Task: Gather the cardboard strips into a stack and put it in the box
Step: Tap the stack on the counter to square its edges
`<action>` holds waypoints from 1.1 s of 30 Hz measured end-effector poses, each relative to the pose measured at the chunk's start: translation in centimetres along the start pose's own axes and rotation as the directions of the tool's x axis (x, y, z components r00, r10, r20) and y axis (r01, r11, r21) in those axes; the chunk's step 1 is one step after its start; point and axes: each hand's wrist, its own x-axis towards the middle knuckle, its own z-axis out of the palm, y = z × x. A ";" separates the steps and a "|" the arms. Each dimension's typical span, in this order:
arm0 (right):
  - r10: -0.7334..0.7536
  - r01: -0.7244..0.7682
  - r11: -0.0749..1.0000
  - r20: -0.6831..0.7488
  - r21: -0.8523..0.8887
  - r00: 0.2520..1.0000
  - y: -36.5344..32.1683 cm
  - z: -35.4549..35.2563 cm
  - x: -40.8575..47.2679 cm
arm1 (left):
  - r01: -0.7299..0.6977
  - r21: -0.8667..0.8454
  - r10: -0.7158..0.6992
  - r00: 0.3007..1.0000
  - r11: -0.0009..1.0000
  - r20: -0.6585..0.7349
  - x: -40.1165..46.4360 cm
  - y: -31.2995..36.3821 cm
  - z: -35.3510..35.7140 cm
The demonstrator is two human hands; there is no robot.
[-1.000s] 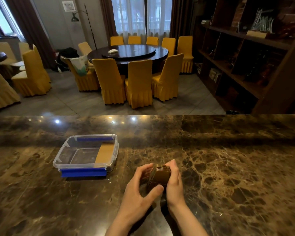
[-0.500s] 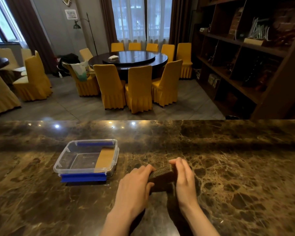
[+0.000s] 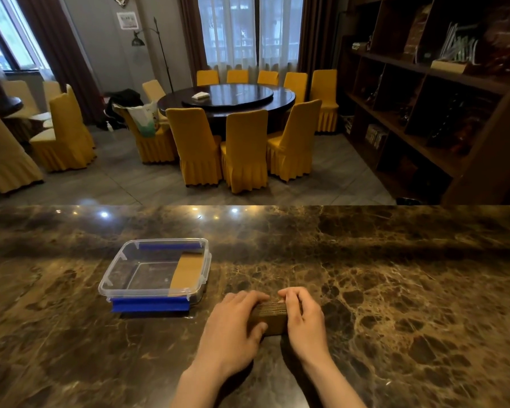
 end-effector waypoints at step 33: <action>0.024 -0.023 0.999 -0.050 0.026 0.998 -0.3 1.0 -0.2 | 0.140 -0.847 -0.625 0.738 0.513 -0.256 2.9 0.7 5.4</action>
